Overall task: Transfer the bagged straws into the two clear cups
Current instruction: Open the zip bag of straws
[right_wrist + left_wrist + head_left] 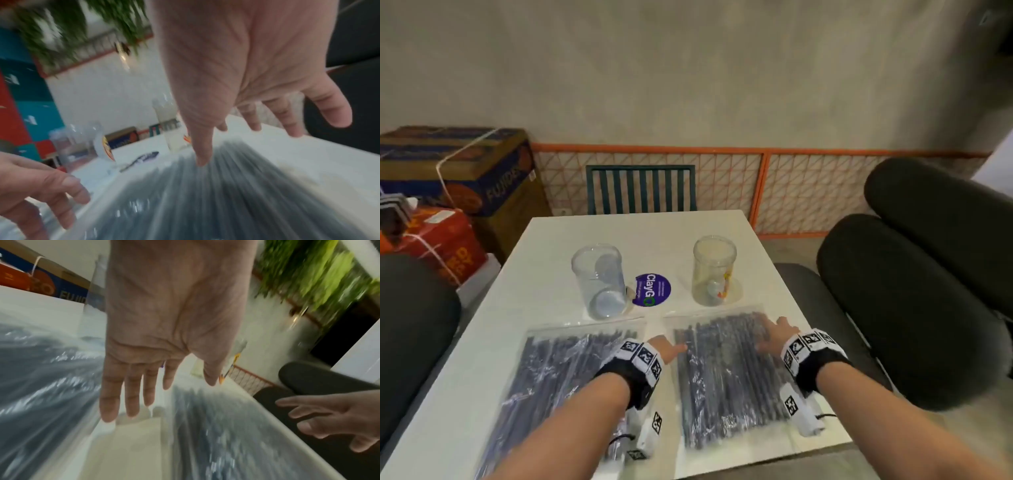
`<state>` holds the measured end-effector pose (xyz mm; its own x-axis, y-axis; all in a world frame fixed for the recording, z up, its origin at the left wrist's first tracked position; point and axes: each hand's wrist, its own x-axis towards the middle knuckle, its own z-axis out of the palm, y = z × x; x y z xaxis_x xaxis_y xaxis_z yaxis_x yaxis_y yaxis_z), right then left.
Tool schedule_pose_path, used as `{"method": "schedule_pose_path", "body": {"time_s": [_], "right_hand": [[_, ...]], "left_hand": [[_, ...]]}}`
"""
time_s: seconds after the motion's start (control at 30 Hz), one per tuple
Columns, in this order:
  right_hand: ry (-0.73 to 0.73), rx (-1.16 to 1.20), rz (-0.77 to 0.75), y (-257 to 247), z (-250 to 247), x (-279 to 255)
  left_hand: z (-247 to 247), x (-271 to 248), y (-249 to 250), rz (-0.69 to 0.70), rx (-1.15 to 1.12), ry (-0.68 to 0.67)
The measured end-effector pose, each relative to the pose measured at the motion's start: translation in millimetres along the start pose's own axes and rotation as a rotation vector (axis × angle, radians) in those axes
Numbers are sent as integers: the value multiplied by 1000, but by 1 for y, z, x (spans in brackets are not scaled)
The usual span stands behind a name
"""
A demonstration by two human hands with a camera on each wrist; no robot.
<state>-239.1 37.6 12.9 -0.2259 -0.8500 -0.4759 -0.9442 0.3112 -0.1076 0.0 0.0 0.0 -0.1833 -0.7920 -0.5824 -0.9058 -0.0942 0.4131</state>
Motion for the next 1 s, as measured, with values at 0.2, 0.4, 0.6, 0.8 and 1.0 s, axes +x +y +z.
{"method": "schedule_pose_path", "body": {"time_s": [0.2, 0.4, 0.6, 0.8, 1.0], "right_hand": [[-7, 293, 253, 12, 49, 3], [192, 474, 99, 10, 59, 0], [291, 1024, -182, 17, 14, -20], [310, 1457, -312, 8, -43, -29], [371, 1321, -353, 4, -45, -32]], "left_hand": [[49, 1, 9, -84, -279, 101], [33, -7, 15, -166, -436, 94], [2, -16, 8, 116, -668, 224], [-23, -19, 10, 217, -699, 363], [-33, -71, 65, 365, -478, 956]]}}
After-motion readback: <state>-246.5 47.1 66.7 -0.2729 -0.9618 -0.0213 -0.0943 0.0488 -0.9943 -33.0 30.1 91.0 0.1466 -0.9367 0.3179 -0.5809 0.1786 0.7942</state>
